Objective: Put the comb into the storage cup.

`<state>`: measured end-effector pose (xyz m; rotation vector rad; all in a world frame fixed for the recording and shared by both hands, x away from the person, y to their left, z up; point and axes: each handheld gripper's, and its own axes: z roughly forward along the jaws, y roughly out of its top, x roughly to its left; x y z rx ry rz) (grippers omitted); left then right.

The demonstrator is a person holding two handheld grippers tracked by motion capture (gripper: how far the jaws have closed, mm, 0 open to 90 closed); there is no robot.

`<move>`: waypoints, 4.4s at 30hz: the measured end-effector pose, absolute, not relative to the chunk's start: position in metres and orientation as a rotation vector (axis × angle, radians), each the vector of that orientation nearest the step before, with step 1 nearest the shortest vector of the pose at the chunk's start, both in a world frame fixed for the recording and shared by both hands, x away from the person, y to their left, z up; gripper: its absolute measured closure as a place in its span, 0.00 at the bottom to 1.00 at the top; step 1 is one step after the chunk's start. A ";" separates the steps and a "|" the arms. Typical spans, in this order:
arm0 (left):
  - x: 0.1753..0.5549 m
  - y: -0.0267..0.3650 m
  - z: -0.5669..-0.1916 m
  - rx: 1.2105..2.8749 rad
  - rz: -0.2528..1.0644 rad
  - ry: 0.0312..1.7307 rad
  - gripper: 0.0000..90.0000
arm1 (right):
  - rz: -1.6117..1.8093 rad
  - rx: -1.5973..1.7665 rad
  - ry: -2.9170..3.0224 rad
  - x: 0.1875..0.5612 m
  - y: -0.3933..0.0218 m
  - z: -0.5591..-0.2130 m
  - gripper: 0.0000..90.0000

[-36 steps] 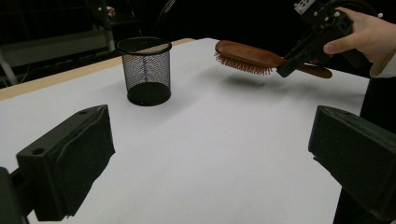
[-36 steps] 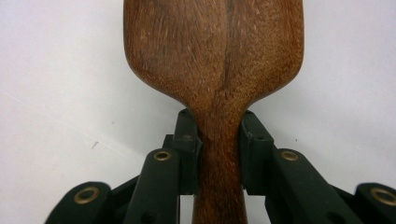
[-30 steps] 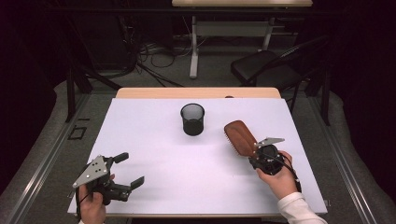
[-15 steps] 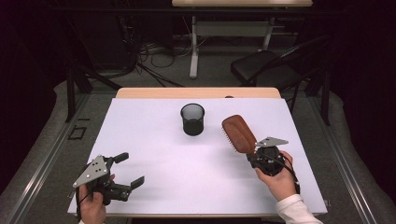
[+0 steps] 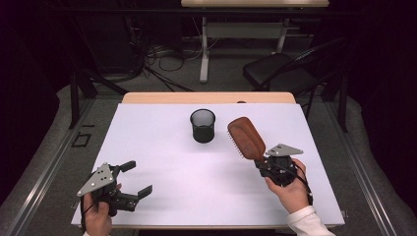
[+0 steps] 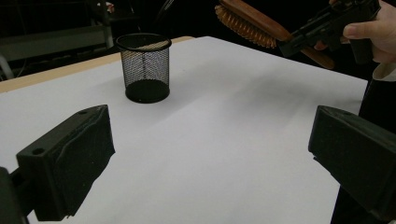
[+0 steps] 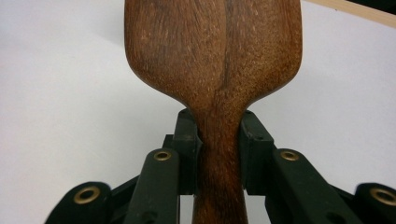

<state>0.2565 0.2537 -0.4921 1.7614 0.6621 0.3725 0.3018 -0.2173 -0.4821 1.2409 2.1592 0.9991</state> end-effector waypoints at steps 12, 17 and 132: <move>0.258 0.253 -0.494 1.765 0.367 0.677 0.00 | 1.077 1.170 2.158 0.301 -0.196 -0.473 0.80; 0.258 0.253 -0.494 1.765 0.368 0.679 0.00 | 1.101 1.143 2.164 0.302 -0.187 -0.469 0.80; 0.331 0.162 -0.439 1.800 0.089 0.752 0.00 | 1.338 0.952 2.106 0.282 -0.142 -0.481 0.80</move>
